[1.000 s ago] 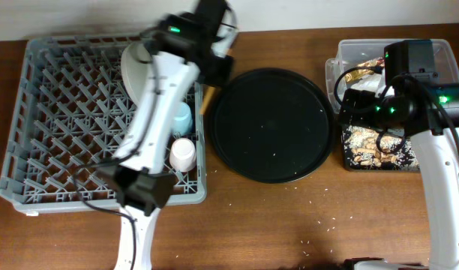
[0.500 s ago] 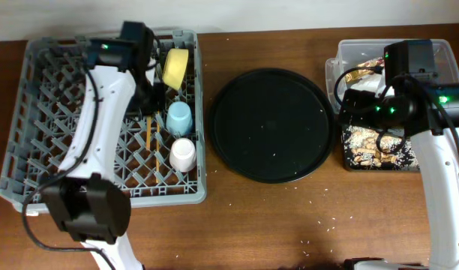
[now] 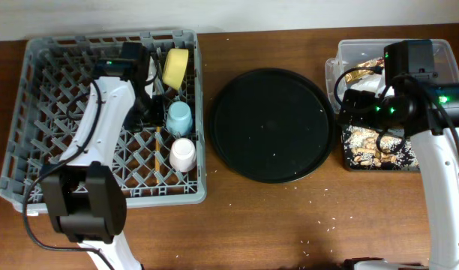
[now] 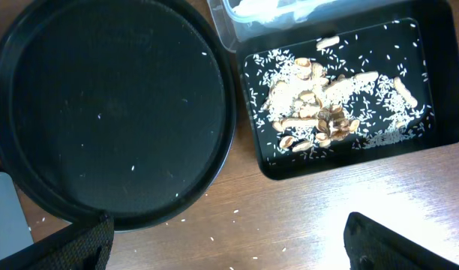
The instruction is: Sort waste into correct bins and load items into the dishwasher rack
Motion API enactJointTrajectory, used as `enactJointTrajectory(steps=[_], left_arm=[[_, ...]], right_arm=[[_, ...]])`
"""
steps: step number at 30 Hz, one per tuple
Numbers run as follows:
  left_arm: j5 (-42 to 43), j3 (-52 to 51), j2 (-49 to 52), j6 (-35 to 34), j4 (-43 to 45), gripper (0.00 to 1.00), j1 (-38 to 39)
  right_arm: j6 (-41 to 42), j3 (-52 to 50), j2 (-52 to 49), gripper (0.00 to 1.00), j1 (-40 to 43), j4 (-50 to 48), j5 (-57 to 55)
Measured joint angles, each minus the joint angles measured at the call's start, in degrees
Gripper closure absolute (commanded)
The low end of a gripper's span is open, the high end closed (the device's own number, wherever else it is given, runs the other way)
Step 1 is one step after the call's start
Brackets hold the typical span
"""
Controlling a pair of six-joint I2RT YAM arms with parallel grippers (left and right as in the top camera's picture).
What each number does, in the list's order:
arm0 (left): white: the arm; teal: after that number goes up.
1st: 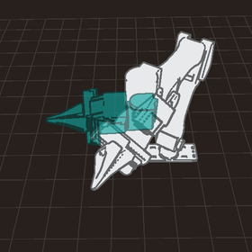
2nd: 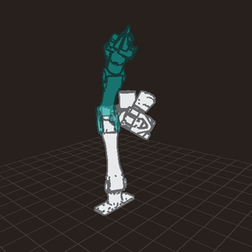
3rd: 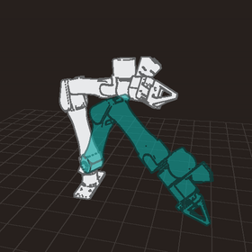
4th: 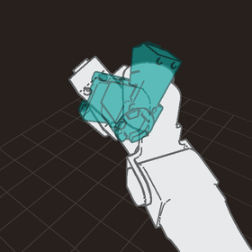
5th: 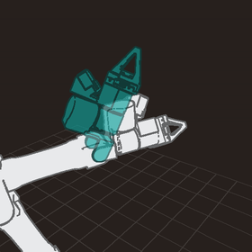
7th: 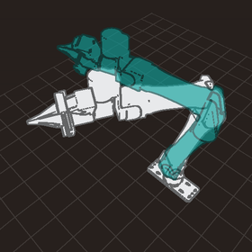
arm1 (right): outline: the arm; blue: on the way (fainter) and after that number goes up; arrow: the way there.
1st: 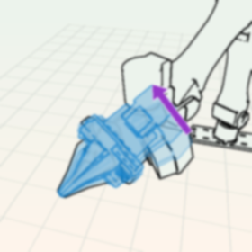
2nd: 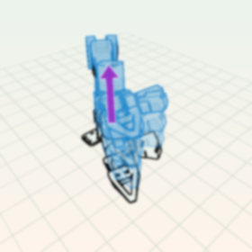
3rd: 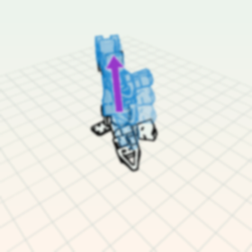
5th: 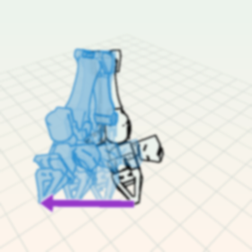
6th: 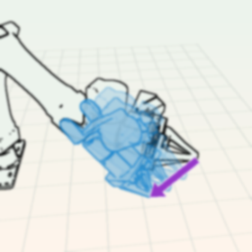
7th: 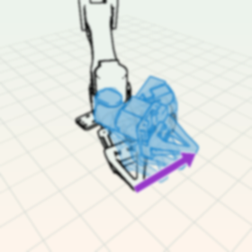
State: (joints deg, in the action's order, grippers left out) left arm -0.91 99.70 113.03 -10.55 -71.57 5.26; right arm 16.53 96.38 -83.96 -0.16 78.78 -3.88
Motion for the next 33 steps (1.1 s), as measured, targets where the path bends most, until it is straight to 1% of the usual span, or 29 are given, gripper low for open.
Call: enactJointTrajectory(steps=[3,5,7,8,9,10,14,18,25,27,28,29,30,31,32,33], left_arm=[[1.6,7.04,-0.04,0.24,-5.64,0.49,-1.16],[2.03,14.58,-0.63,0.63,-9.53,0.49,-1.16],[2.32,19.26,-2.82,0.94,-11.72,0.41,-0.87],[2.45,21.0,-4.94,1.31,-12.9,0.35,-0.83],[2.45,21.64,-7.48,1.44,-13.4,0.0,-0.83],[2.47,21.94,-11.43,1.7,-14.45,0.0,-0.83],[2.47,22.84,-19.82,1.9,-15.19,0.0,-0.83],[4.63,22.88,-19.76,1.9,-14.71,0.0,-0.83],[5.25,22.88,-19.76,1.92,-14.71,0.0,-0.83],[5.25,22.88,-19.76,1.9,-14.71,0.0,-0.83],[5.29,22.88,-19.76,1.9,-14.6,0.0,-0.83],[5.35,22.86,-19.76,1.92,-14.49,0.0,-0.83],[5.46,22.86,-19.76,1.9,-14.49,0.0,-0.83],[5.46,22.86,-19.76,1.9,-14.64,0.0,-0.83],[5.46,22.86,-19.76,1.9,-14.6,0.0,-0.83],[5.42,22.86,-19.76,1.92,-14.53,0.0,-0.83]], right_arm=[[0.0,-0.02,0.0,0.02,0.0,-0.07,0.0],[-0.02,-0.02,0.0,0.02,0.0,-0.07,0.0],[-0.04,-0.02,0.0,0.02,0.0,-0.07,0.0],[-0.07,-0.02,0.0,0.02,0.0,-0.11,-0.02],[-0.07,-0.02,0.0,0.01,0.0,-0.13,0.0],[-0.02,-0.02,0.0,0.02,0.0,-0.09,-0.02],[-0.02,-0.02,0.0,0.02,0.0,-0.09,0.0],[-0.02,-0.02,0.0,0.01,-0.02,-0.09,0.0],[-0.04,-0.02,0.09,0.01,-0.02,-0.09,-0.02],[-0.04,-0.46,1.84,0.02,-0.33,-0.2,-0.09],[-0.07,-2.08,5.25,0.01,-1.11,-0.26,-0.39],[-0.09,-5.01,9.57,0.01,-2.12,-3.41,-1.2],[-0.04,-9.22,14.38,0.01,-2.75,-8.61,-1.73],[-0.07,-14.1,18.29,0.02,-2.95,-16.85,-1.95],[-0.17,-22.21,24.17,0.02,-2.99,-27.71,-2.21],[-0.26,-29.22,28.52,0.02,-2.99,-34.05,-2.14]])
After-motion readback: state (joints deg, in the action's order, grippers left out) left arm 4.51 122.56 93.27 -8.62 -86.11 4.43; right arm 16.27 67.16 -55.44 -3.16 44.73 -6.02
